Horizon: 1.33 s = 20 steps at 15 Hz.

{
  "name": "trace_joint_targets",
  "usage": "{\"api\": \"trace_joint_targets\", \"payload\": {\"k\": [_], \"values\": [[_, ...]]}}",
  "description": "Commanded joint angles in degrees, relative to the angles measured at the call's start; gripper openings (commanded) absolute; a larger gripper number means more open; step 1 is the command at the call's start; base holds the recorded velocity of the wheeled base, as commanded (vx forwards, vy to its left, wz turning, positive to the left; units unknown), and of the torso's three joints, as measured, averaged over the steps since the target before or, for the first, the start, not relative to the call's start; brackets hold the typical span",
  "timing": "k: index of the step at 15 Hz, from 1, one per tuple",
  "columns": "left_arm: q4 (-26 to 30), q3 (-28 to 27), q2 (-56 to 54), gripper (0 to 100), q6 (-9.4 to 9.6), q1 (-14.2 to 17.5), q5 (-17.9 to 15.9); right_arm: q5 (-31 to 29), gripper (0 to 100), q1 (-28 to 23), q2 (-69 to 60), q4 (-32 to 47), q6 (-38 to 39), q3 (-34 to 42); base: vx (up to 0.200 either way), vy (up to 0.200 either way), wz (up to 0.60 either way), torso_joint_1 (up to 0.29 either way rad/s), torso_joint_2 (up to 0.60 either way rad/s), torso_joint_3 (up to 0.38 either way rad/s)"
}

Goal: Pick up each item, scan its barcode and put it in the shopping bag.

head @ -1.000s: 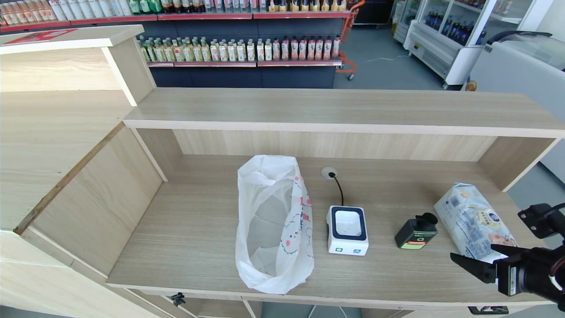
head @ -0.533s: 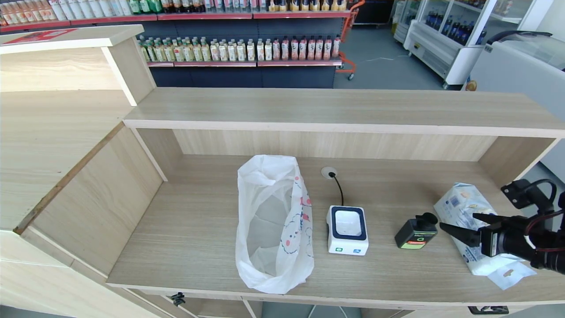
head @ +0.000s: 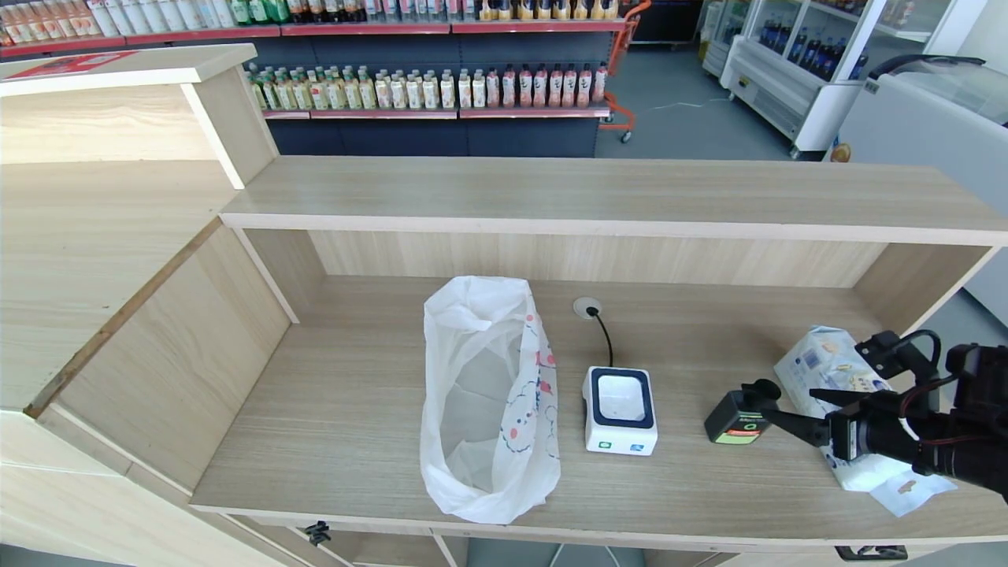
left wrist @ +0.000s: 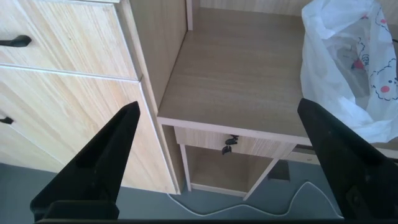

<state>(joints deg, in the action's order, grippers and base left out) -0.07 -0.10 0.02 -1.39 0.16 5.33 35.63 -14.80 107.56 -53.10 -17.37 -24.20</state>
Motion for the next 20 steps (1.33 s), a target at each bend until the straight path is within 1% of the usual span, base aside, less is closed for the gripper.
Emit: {"api": "trace_joint_targets", "payload": {"k": [1,6,9,10,14,17,20], "values": [[-0.01,0.01,-0.02,100,-0.02,0.02,0.03,0.05,100,-0.05,0.81,0.10,-0.03,0.03,0.000,0.000,0.00,0.000,0.00,0.000],[-0.01,0.01,-0.02,100,-0.02,0.02,0.03,4.18,100,0.03,6.70,-0.51,-2.05,-2.08,0.000,0.000,0.00,0.000,0.00,0.000],[-0.01,0.01,-0.02,100,-0.02,0.02,0.03,6.47,100,0.30,10.57,-3.68,-2.84,-4.19,0.000,0.000,0.00,0.000,0.00,0.000],[-0.01,0.01,-0.02,100,-0.02,0.02,0.03,8.93,100,0.47,12.50,-4.55,-3.02,-6.30,0.000,0.000,0.00,0.000,0.00,0.000],[-0.01,0.01,-0.02,100,-0.02,0.02,0.03,12.09,100,1.97,16.46,-4.20,-2.76,-11.13,0.000,0.000,0.00,0.000,0.00,0.000],[-0.01,0.01,-0.02,100,-0.02,0.02,0.03,12.53,100,3.55,19.62,-3.24,-2.76,-15.53,0.000,0.000,0.00,0.000,0.00,0.000],[-0.01,0.01,-0.02,100,-0.02,0.02,-0.05,15.08,100,4.87,23.05,-0.60,-2.76,-20.80,0.000,0.000,0.00,0.000,0.00,0.000]]}}
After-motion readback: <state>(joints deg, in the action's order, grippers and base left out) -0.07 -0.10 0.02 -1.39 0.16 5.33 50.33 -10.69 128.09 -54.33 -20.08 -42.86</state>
